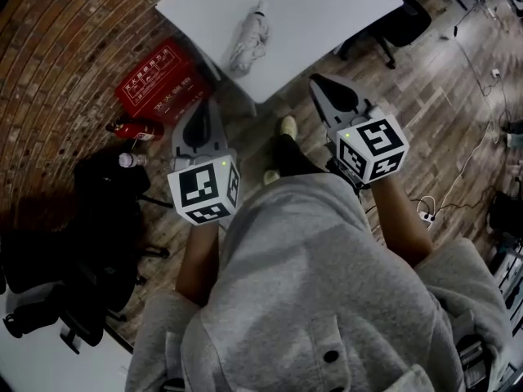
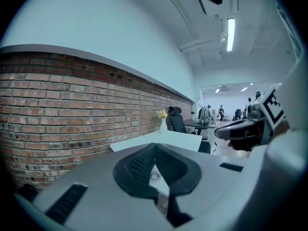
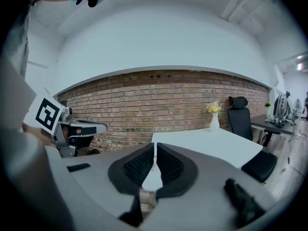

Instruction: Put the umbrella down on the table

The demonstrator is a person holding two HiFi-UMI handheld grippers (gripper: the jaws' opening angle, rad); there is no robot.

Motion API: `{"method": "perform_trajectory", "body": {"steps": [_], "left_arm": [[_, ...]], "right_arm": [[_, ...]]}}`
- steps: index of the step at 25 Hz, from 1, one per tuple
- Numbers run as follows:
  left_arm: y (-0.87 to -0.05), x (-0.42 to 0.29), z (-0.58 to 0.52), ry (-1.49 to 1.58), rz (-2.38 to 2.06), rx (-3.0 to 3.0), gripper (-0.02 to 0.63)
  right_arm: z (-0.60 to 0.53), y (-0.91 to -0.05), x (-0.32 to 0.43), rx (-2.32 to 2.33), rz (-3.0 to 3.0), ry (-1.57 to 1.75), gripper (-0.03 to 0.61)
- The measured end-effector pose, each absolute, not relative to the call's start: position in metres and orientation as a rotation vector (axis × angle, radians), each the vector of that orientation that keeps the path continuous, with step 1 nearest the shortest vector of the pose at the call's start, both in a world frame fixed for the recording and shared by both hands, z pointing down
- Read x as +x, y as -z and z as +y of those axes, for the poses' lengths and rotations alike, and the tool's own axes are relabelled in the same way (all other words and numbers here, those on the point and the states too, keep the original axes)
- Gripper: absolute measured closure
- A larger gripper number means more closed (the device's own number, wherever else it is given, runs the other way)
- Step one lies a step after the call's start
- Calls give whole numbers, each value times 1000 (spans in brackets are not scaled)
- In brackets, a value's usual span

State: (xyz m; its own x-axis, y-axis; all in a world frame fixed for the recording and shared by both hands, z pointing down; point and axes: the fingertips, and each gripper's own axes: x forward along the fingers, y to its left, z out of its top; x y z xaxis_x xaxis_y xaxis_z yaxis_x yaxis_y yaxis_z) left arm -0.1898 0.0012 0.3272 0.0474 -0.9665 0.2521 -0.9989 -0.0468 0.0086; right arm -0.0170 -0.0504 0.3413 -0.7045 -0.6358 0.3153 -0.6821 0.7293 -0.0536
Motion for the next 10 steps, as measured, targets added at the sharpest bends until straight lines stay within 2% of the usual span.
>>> {"method": "perform_trajectory", "body": {"steps": [10], "left_arm": [[-332, -189, -2, -273, -2022, 2125, 598]], "right_arm": [[-47, -345, -19, 1020, -2648, -236, 546]]}}
